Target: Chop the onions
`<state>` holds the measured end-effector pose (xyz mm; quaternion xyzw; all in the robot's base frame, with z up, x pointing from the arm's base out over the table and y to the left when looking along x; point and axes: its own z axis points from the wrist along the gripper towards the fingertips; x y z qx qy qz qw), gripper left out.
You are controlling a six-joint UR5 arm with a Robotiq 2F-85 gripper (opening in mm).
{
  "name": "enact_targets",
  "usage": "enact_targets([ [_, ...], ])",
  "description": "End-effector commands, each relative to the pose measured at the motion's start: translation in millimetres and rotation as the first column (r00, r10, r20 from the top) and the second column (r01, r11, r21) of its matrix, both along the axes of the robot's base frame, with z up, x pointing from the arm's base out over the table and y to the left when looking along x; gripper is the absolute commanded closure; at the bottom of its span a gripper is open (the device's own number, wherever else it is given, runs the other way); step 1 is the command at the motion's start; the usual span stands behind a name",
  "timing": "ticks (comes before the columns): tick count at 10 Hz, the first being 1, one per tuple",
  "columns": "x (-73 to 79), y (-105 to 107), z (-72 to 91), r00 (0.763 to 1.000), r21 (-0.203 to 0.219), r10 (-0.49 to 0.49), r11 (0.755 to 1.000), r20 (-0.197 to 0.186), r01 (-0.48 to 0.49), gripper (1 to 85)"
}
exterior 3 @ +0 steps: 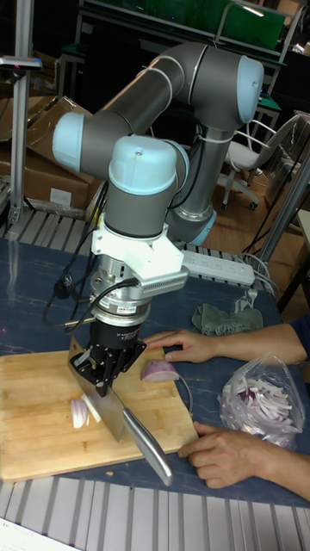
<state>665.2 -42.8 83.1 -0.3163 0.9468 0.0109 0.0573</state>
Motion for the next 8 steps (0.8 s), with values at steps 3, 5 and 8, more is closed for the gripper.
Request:
enact_targets([
  [3, 1.7, 1, -5.5, 1.000, 0.019, -0.006, 1.000, 0.010, 0.006, 84.7],
  [5, 1.5, 2, -6.9, 1.000, 0.021, -0.007, 1.000, 0.012, 0.007, 84.7],
  [8, 3.7, 3, -15.9, 1.000, 0.037, -0.010, 0.999, 0.025, 0.009, 84.7],
])
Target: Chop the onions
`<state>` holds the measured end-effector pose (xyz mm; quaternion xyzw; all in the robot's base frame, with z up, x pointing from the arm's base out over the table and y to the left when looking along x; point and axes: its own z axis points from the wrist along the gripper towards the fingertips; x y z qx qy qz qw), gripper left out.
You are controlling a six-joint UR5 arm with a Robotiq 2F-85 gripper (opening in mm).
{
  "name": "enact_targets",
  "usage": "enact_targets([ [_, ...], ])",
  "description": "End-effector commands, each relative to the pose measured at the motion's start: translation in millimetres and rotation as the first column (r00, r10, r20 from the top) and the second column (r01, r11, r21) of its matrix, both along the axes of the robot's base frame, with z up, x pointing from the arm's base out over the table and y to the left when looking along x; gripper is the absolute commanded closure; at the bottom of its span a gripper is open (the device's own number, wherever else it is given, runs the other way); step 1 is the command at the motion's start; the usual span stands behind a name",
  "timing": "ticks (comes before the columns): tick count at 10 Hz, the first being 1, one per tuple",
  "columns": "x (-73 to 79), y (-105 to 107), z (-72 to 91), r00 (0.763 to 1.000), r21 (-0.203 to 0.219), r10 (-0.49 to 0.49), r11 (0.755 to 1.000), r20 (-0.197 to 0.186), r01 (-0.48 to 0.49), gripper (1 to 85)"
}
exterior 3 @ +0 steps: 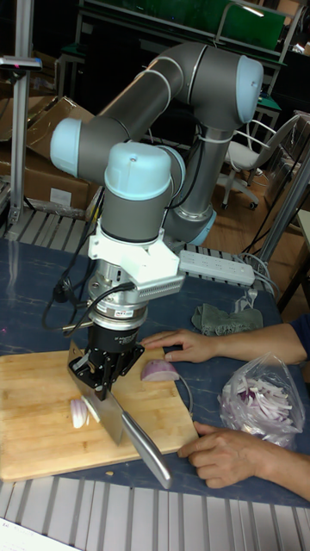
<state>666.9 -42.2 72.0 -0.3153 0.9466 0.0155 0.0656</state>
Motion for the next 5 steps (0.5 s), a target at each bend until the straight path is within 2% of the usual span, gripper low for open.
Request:
enact_targets([
  [1, 1.8, 3, -6.4, 1.000, 0.032, -0.010, 0.999, 0.014, 0.010, 84.7],
  [3, 3.1, 4, -2.2, 1.000, 0.031, -0.014, 0.999, 0.015, 0.013, 84.7],
  [4, 1.5, -1, 7.9, 1.000, 0.008, -0.017, 1.000, 0.004, 0.017, 84.7],
  [5, -4.7, -7, 28.8, 0.999, 0.001, -0.010, 1.000, -0.030, 0.010, 84.7],
])
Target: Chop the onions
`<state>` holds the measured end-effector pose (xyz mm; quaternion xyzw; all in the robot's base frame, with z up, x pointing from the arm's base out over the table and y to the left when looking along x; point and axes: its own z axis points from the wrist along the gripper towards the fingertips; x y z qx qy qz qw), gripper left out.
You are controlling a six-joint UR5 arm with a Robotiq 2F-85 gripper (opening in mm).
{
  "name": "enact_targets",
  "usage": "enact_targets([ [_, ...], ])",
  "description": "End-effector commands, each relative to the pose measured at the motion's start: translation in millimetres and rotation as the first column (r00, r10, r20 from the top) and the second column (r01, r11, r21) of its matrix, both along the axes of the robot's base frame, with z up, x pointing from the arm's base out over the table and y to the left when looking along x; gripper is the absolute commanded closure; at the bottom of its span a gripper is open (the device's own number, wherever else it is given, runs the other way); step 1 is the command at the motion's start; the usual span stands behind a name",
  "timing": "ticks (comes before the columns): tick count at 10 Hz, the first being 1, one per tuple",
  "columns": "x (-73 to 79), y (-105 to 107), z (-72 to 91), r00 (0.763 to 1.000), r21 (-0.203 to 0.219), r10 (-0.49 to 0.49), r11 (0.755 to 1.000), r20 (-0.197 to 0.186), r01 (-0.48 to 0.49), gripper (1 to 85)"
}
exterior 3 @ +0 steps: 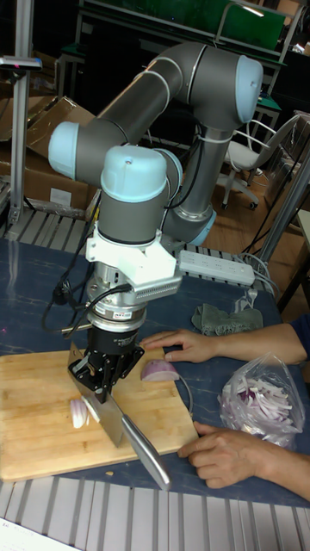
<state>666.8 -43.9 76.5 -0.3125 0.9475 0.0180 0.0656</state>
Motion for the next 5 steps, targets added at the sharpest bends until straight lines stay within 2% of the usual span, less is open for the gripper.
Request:
enact_targets([
  [1, -11.5, -13, 49.0, 0.998, -0.005, -0.005, 1.000, -0.069, 0.005, 84.7],
  [2, -20.2, -13, 68.6, 0.993, 0.009, -0.048, 0.999, -0.112, 0.049, 84.7],
  [3, -20.7, -20, 75.9, 0.990, -0.020, -0.066, 0.998, -0.123, 0.064, 84.7],
  [4, -16.1, -29, 76.2, 0.991, -0.043, -0.074, 0.997, -0.114, 0.069, 84.7],
  [5, -10.9, -34, 74.9, 0.991, -0.042, -0.074, 0.997, -0.111, 0.069, 84.7],
])
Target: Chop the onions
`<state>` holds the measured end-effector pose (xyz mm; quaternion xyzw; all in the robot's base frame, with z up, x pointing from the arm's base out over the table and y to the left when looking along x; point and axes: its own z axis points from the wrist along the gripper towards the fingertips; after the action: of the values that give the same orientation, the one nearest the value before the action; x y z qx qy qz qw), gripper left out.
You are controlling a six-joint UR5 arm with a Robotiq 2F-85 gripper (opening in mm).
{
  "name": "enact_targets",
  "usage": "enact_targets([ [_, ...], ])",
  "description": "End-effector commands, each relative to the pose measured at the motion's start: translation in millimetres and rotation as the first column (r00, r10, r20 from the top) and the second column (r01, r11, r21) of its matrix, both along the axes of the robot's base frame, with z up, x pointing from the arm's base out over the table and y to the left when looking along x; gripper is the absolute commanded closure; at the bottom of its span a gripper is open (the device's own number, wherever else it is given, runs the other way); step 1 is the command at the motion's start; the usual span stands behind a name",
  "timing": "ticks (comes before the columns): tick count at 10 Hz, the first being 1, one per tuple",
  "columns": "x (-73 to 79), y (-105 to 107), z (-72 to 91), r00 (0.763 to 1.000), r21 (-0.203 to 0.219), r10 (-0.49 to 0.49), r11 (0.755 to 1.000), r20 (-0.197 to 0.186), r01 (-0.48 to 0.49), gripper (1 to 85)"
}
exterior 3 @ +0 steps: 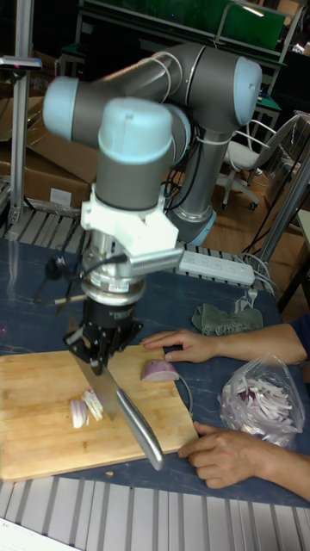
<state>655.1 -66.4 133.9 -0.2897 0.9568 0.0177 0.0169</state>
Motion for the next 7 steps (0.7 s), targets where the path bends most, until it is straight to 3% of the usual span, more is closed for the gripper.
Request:
enact_targets([
  [1, 6.5, -18, 17.0, 0.999, -0.016, -0.043, 0.999, -0.017, 0.042, 84.7],
  [3, 19.1, -31, 19.6, 0.995, -0.027, -0.104, 0.994, 0.006, 0.104, 84.7],
  [5, 30.2, -41, 28.0, 0.965, 0.006, -0.261, 0.965, 0.018, 0.261, 84.7],
  [7, 39.9, -46, 29.3, 0.952, 0.017, -0.303, 0.953, 0.041, 0.303, 84.7],
])
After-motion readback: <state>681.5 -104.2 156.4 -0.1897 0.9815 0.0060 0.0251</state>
